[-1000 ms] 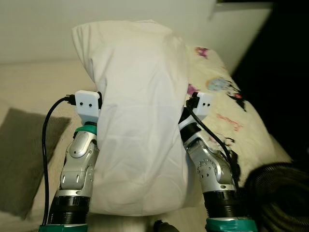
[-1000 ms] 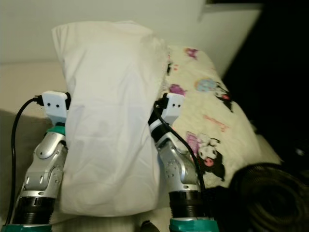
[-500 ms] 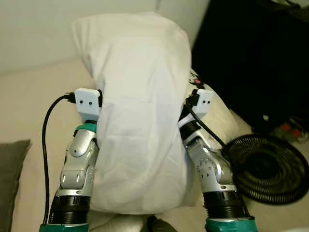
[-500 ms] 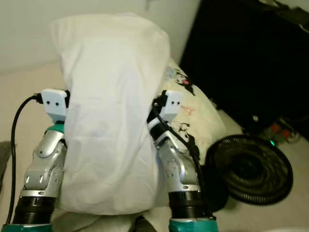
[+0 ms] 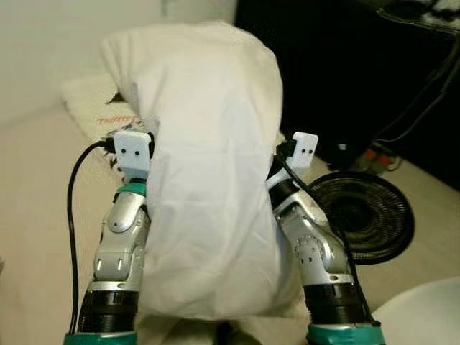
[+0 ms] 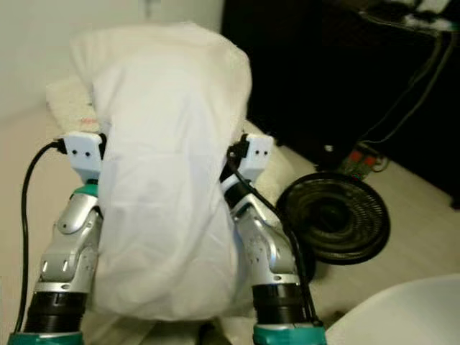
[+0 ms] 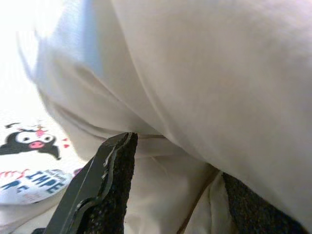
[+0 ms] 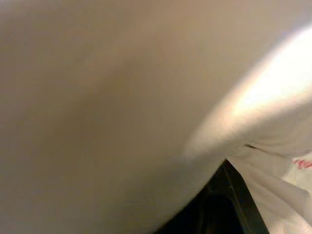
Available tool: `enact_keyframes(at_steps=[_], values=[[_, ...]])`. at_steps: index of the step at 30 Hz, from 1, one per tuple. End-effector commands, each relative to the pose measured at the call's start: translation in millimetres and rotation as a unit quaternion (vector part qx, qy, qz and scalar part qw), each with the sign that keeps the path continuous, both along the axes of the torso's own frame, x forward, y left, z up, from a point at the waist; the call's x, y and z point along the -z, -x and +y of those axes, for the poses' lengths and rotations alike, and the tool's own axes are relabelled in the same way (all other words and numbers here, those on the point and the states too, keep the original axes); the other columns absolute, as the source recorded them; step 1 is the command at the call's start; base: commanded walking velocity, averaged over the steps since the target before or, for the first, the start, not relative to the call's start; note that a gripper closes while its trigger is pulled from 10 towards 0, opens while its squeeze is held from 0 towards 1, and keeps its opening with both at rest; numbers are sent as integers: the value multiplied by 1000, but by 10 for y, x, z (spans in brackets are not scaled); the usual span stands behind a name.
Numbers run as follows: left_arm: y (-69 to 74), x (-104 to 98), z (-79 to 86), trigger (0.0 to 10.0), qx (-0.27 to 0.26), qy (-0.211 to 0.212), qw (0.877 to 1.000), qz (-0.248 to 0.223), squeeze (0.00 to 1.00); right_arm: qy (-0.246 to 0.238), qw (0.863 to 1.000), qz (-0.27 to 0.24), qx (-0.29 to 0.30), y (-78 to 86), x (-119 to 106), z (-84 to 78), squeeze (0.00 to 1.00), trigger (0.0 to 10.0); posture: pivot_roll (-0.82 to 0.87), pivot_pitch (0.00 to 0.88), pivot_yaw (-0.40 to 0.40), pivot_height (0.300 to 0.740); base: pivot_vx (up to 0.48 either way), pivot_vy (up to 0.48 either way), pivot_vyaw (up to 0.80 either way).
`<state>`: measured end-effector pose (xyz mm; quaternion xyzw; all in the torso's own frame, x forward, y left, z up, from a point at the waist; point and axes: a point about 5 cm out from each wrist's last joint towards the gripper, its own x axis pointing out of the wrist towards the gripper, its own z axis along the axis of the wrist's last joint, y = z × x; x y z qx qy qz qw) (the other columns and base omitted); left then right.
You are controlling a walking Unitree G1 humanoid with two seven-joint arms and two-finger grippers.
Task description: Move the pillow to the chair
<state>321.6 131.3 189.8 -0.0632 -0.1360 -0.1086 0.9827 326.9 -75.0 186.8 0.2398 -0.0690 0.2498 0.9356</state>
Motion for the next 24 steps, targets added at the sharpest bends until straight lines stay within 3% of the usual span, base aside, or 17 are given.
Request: enact_keyframes(at_steps=[1, 24], values=[[26, -115, -310, 10000, 71, -9, 997, -24, 0, -25, 997, -23, -67, 86, -142, 353, 0, 10000, 26, 17, 26, 740, 0, 0, -800], [32, -169, -356, 10000, 82, -5, 996, -30, 0, -29, 997, -27, -66, 107, -178, 347, 0, 10000, 23, 21, 33, 740, 0, 0, -800]])
